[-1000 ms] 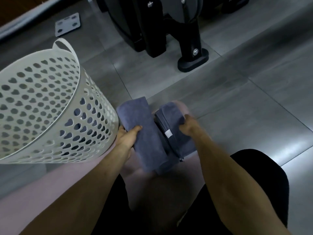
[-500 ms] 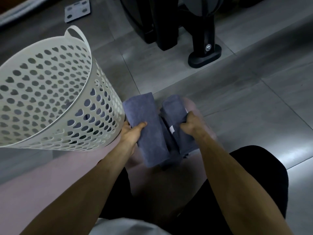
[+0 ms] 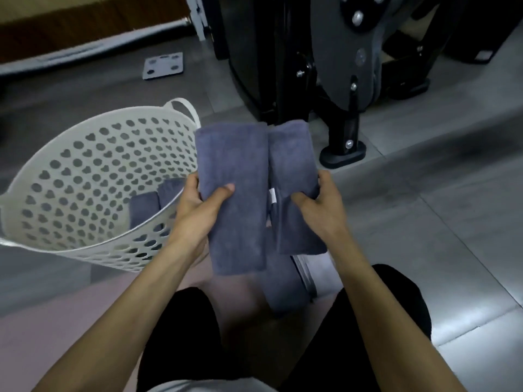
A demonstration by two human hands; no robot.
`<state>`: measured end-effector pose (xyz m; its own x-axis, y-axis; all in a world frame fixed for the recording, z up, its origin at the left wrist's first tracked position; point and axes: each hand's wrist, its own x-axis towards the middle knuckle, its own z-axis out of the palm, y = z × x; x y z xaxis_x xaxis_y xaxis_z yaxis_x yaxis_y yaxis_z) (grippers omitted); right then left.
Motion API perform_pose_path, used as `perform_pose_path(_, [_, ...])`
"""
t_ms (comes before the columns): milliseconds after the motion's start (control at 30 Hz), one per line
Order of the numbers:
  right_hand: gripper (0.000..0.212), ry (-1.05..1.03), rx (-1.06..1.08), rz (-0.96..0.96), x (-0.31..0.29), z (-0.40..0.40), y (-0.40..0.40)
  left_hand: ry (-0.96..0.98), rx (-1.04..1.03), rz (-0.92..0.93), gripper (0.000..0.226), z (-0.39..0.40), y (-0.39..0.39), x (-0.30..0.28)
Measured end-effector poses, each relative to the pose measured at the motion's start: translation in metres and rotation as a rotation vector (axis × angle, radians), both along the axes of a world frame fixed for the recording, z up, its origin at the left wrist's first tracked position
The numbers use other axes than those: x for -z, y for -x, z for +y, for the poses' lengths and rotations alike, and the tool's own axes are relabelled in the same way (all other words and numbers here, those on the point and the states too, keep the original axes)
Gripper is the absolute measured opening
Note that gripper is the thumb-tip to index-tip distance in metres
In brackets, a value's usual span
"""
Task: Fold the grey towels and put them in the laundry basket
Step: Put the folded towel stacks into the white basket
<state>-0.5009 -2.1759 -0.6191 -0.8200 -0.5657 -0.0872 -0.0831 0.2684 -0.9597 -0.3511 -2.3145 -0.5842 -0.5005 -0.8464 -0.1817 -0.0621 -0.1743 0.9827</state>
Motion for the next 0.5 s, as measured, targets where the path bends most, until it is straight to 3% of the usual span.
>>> perform_pose_path(300, [0.033,0.124,-0.041,-0.010,-0.105,-0.113,-0.065,-0.076,-0.174,0.208,0.025,-0.085,-0.092,-0.084])
perform_pose_path(500, [0.027,0.003,-0.133,-0.123,-0.111,-0.191,-0.111,-0.151,-0.271,0.117,0.043,-0.181,-0.156,-0.076])
